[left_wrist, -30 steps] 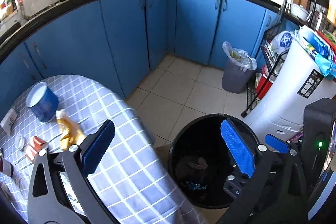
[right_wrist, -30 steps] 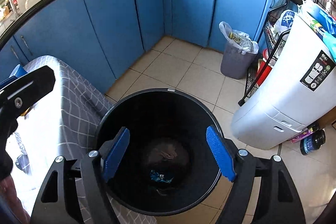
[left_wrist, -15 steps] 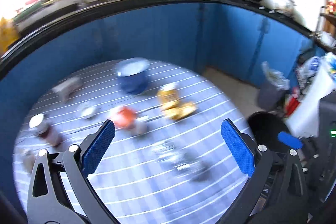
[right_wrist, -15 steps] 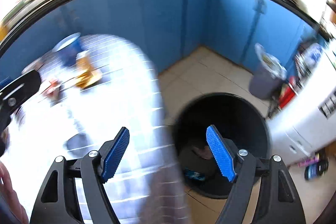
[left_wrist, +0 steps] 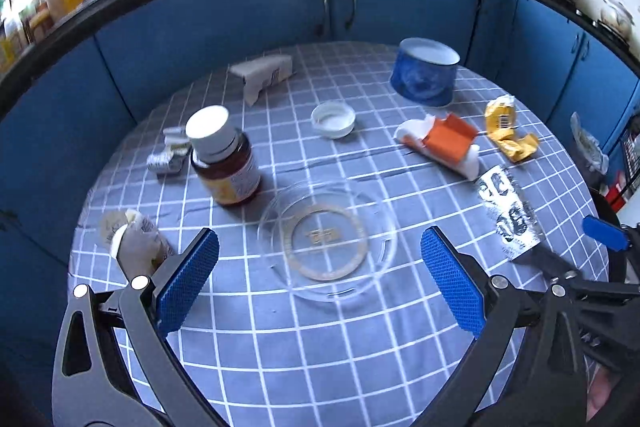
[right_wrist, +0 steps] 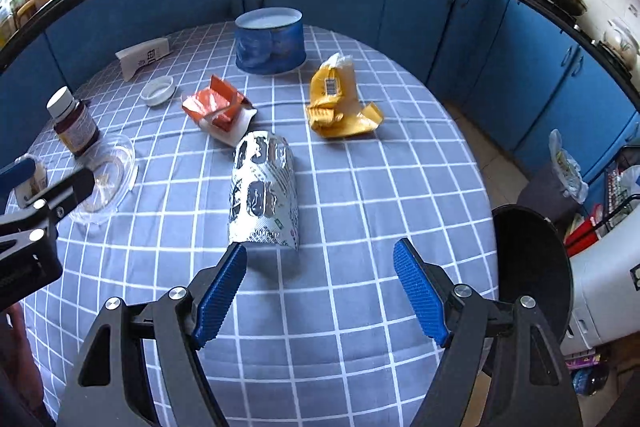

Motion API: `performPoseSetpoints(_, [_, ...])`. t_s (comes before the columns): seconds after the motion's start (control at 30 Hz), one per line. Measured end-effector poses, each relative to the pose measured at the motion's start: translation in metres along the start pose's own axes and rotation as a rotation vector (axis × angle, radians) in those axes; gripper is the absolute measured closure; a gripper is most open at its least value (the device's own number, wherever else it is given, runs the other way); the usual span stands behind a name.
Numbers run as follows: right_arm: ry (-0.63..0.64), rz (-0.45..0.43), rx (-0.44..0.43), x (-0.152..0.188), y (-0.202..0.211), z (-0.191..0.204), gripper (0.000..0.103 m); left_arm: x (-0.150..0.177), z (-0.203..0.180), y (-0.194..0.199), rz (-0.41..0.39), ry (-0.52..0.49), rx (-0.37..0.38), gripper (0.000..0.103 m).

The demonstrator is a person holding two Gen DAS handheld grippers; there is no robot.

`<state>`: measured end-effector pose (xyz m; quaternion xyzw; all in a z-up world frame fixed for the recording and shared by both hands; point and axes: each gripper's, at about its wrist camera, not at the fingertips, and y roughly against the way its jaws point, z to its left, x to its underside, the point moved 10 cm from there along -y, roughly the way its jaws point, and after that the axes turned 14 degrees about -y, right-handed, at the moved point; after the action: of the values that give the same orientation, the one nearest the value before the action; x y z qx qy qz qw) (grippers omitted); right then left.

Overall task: Collect trash
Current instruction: 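Return to the table and grasp the foil blister pack with the right gripper, then grasp the clear plastic lid with the left gripper, then carry the lid and foil pack to the bin and release both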

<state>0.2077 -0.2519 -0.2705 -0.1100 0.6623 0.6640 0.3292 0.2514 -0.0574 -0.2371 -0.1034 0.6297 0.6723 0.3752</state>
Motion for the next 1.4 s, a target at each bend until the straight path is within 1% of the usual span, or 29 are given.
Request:
performPoseSetpoints(0.1, [-0.029, -0.037, -0.009, -0.005, 0.011, -0.001, 0.029, 0.002, 0.001, -0.004, 0.007, 0.009, 0.027, 0.003])
performPoseSetpoints(0.17, [-0.027, -0.050, -0.035, -0.011, 0.013, 0.004, 0.029, -0.001, -0.003, -0.006, 0.004, -0.003, 0.027, 0.003])
performPoseSetpoints(0.27, [0.014, -0.023, -0.056, -0.015, 0.001, 0.017, 0.029, -0.005, -0.009, -0.012, 0.014, -0.012, 0.035, 0.003])
performPoseSetpoints(0.37, [0.058, -0.012, -0.033, -0.016, -0.015, 0.027, 0.029, -0.007, -0.010, -0.024, 0.035, -0.009, 0.035, 0.003])
performPoseSetpoints(0.43, [0.074, 0.015, -0.011, -0.015, -0.028, 0.028, 0.029, -0.007, -0.008, -0.032, 0.052, -0.006, 0.025, 0.003])
performPoseSetpoints(0.5, [0.077, 0.042, -0.007, -0.013, -0.037, 0.029, 0.029, -0.004, -0.006, -0.041, 0.078, 0.004, 0.033, 0.003])
performPoseSetpoints(0.6, [0.059, 0.048, -0.021, -0.013, -0.040, 0.030, 0.029, 0.003, -0.005, -0.052, 0.114, 0.018, 0.052, 0.003])
performPoseSetpoints(0.63, [0.059, 0.050, -0.024, -0.014, -0.040, 0.030, 0.029, 0.003, -0.005, -0.053, 0.110, 0.012, 0.046, 0.003])
performPoseSetpoints(0.67, [0.059, 0.051, -0.025, -0.014, -0.040, 0.030, 0.030, 0.002, -0.005, -0.054, 0.108, 0.007, 0.044, 0.003])
performPoseSetpoints(0.73, [0.064, 0.053, -0.047, -0.013, -0.039, 0.033, 0.044, 0.002, -0.004, -0.056, 0.111, 0.011, 0.050, 0.003])
performPoseSetpoints(0.77, [0.068, 0.058, -0.061, -0.012, -0.037, 0.035, 0.057, 0.001, -0.004, -0.056, 0.112, 0.011, 0.050, 0.003])
performPoseSetpoints(0.8, [0.072, 0.061, -0.064, -0.012, -0.036, 0.037, 0.066, 0.001, -0.004, -0.057, 0.112, 0.011, 0.049, 0.003])
performPoseSetpoints(0.87, [0.085, 0.056, -0.053, -0.013, -0.036, 0.038, 0.070, 0.000, -0.003, -0.058, 0.108, 0.011, 0.047, 0.004])
performPoseSetpoints(0.97, [0.089, 0.050, -0.049, -0.011, -0.034, 0.038, 0.072, 0.000, -0.007, -0.050, 0.094, -0.001, 0.050, 0.015])
performPoseSetpoints(1.13, [0.073, 0.034, -0.049, -0.014, -0.024, 0.031, 0.072, -0.011, -0.015, -0.029, 0.046, -0.021, 0.060, 0.015])
performPoseSetpoints(1.23, [0.061, 0.010, -0.040, -0.018, -0.014, 0.022, 0.072, -0.019, -0.022, -0.017, 0.018, -0.034, 0.069, 0.015])
performPoseSetpoints(1.4, [0.027, -0.016, -0.042, -0.025, 0.003, 0.004, 0.072, -0.033, -0.046, 0.000, -0.028, -0.087, 0.090, 0.015])
